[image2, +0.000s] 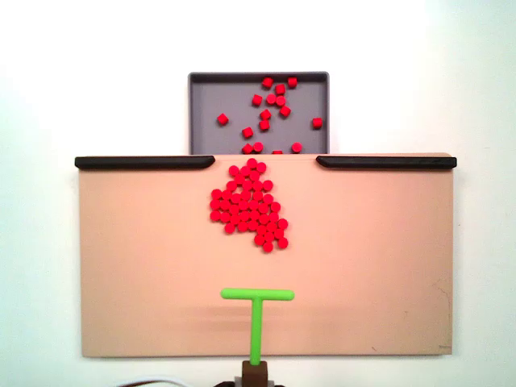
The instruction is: Push granules from right to the grey container
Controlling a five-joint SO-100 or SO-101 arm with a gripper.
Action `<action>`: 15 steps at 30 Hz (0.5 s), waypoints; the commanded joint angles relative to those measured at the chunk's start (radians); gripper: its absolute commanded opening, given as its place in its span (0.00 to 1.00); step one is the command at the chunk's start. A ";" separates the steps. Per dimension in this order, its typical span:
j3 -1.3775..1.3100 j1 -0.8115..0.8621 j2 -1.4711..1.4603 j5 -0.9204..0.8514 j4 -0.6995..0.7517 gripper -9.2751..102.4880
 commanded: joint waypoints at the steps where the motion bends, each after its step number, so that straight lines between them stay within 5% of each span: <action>1: -0.008 0.012 0.018 -0.037 -0.005 0.08; 15: -0.023 -0.011 -0.023 -0.038 -0.005 0.08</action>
